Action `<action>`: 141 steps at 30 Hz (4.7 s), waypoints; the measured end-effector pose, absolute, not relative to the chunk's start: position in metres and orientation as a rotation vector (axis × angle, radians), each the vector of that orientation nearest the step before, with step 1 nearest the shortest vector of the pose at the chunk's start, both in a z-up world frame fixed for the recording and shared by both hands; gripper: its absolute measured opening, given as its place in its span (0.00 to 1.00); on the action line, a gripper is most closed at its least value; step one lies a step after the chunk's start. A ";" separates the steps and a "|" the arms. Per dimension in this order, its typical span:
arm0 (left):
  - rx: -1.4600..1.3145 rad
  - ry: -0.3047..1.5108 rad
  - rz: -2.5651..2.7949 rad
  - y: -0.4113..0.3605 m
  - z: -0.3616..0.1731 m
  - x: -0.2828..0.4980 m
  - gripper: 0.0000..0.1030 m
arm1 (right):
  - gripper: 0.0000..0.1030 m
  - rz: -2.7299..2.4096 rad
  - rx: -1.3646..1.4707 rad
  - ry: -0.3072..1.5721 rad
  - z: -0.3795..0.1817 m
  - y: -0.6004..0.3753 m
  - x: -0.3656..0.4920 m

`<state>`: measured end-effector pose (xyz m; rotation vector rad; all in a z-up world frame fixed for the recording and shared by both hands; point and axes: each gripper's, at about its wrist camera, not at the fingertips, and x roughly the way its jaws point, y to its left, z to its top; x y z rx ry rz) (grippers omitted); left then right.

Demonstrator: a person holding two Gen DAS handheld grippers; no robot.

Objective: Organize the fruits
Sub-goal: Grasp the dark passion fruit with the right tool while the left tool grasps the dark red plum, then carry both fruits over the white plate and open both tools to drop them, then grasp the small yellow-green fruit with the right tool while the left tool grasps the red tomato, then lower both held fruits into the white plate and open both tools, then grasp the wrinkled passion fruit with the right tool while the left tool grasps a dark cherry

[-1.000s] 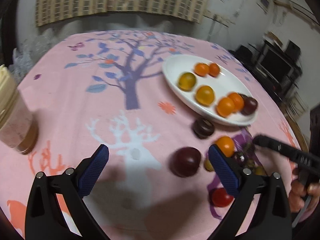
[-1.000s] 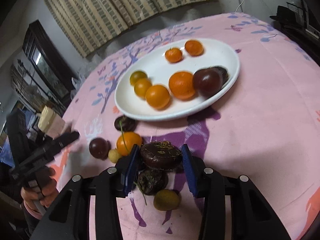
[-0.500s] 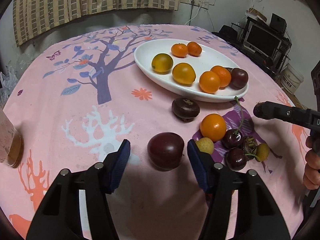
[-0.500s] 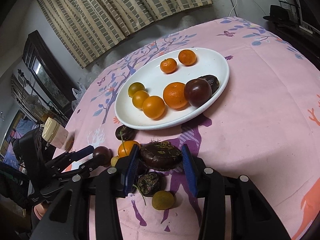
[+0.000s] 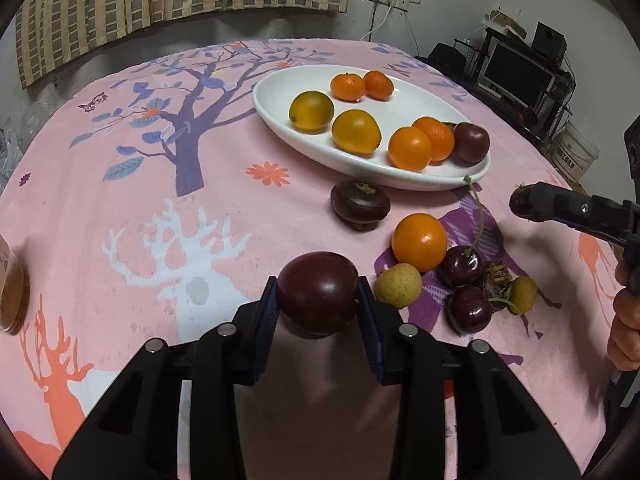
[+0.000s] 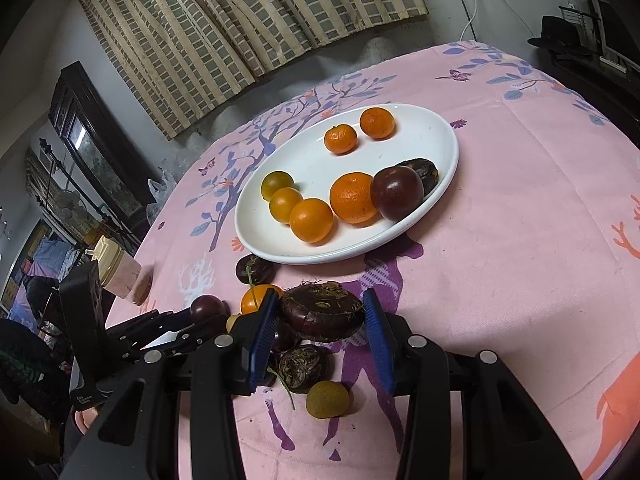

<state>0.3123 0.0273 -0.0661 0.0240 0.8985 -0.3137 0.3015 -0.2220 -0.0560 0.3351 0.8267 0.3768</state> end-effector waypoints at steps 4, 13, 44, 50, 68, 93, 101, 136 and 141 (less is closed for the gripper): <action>-0.005 0.824 -0.335 0.027 -0.037 0.311 0.36 | 0.42 0.359 0.304 0.742 -0.044 -0.223 0.299; -0.013 0.744 -0.354 -0.018 0.005 0.387 0.36 | 0.42 0.281 0.234 0.610 -0.016 -0.211 0.352; -0.147 0.828 -0.110 0.065 -0.047 0.281 0.95 | 0.56 0.420 0.029 0.855 -0.068 -0.197 0.271; -0.116 0.830 -0.095 0.063 -0.049 0.272 0.95 | 0.52 0.433 -0.052 0.895 -0.079 -0.185 0.257; -0.104 0.846 -0.118 0.059 -0.052 0.269 0.95 | 0.29 0.442 -0.031 0.902 -0.077 -0.191 0.260; 0.219 0.871 -0.443 -0.022 -0.071 0.254 0.42 | 0.27 0.466 0.117 0.875 -0.067 -0.215 0.259; 0.197 0.867 -0.444 -0.018 -0.068 0.253 0.30 | 0.27 0.460 0.119 0.864 -0.066 -0.215 0.259; -0.126 0.769 -0.067 0.041 -0.028 0.329 0.95 | 0.61 0.449 0.106 0.828 -0.048 -0.183 0.328; -0.293 0.872 -0.066 0.071 -0.046 0.329 0.95 | 0.61 0.450 0.028 0.891 -0.064 -0.169 0.314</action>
